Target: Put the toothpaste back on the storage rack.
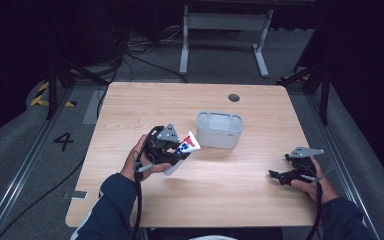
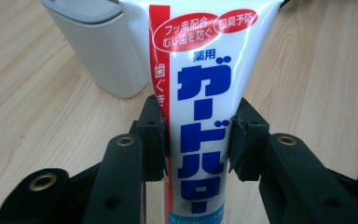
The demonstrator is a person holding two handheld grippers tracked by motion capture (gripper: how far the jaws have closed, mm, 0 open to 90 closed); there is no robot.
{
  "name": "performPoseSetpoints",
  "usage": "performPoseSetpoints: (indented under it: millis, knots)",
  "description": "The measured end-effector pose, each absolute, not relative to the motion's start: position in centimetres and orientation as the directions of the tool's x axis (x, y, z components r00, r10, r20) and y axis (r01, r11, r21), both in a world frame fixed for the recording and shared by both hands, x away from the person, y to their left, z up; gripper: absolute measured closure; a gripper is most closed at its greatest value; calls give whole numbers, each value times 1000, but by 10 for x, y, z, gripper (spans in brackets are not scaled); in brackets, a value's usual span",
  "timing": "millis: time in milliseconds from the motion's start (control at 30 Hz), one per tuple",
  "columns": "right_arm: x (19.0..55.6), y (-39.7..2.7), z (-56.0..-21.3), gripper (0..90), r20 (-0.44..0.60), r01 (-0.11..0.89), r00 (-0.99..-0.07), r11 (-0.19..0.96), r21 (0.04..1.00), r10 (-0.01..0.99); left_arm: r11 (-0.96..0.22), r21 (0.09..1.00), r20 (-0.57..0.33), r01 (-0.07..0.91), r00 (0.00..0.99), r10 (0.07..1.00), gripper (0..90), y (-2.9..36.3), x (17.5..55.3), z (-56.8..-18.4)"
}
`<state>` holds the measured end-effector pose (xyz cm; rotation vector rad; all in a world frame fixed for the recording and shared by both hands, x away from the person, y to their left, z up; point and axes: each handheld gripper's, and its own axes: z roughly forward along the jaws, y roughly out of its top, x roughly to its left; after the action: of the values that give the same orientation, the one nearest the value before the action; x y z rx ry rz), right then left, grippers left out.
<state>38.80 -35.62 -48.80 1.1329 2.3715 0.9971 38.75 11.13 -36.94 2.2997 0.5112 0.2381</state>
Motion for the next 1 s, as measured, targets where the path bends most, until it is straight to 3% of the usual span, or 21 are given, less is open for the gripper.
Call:
performPoseSetpoints:
  millis: [400,1000]
  knots:
    - [388,-356,-488,5,4,547,-630,439,713,777,-584,770,42,255,894,446,635,112,382,-358]
    - [388,-356,-488,5,4,547,-629,439,713,777,-449,862,-5,236,889,458,639,104,384,-333]
